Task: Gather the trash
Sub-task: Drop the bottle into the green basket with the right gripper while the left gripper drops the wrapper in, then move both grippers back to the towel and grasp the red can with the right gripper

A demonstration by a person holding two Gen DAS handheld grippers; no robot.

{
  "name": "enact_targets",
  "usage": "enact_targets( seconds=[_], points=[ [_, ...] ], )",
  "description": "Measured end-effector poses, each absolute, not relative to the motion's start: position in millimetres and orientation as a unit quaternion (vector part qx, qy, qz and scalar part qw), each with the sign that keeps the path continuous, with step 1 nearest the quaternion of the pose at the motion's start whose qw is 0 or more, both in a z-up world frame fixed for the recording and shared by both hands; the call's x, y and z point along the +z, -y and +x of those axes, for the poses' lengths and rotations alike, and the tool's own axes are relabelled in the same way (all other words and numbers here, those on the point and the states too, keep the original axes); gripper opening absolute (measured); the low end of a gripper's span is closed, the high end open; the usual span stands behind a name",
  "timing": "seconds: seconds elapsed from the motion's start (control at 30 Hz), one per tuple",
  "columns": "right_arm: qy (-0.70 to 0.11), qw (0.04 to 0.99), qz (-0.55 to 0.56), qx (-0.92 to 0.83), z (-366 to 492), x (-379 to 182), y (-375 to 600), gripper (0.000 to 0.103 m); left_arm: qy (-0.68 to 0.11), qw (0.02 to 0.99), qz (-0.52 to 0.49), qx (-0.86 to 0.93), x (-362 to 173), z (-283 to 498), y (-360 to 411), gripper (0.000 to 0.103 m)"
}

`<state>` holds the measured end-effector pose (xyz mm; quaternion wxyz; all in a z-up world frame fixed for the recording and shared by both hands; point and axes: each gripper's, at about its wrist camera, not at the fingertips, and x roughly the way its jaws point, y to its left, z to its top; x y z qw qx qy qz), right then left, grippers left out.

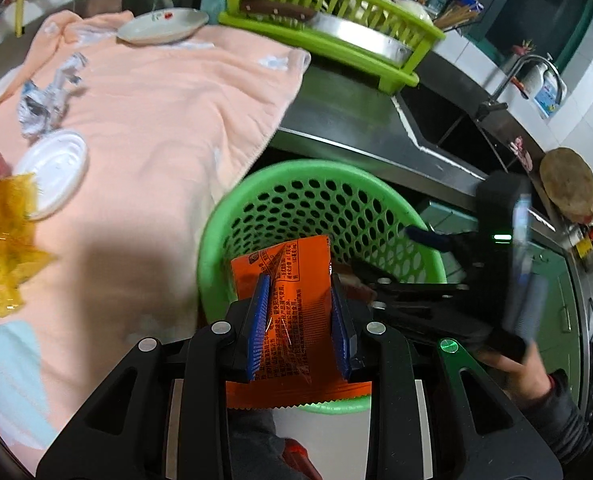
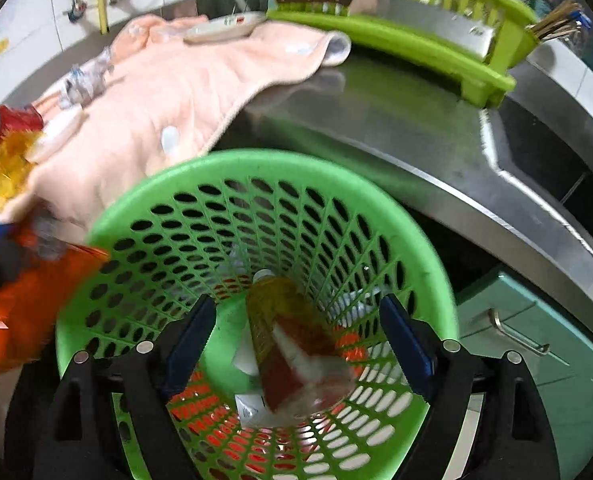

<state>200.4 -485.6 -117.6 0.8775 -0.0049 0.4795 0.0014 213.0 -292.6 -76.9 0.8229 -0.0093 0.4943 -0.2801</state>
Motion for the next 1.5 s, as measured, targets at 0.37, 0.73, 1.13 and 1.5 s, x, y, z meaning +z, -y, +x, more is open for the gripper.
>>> enact_targets(
  seconds=[0.37, 0.73, 1.13, 1.5],
  points=[
    [-0.426, 0.904, 0.030, 0.006, 158, -77, 493, 0.085, -0.520, 0.807, -0.002, -0.279, -105, 219, 310, 0.057],
    [-0.417, 0.908, 0.036, 0.028, 149, -64, 473, 0.086, -0.502, 0.818, -0.016, -0.281, -87, 206, 282, 0.060],
    [-0.403, 0.911, 0.013, 0.092, 163, -48, 408, 0.087, -0.459, 0.861, -0.040, -0.213, -47, 196, 191, 0.060],
    [-0.392, 0.907, -0.012, 0.155, 185, -31, 344, 0.087, -0.415, 0.898, -0.082, -0.119, -6, 202, 95, 0.065]
  ],
)
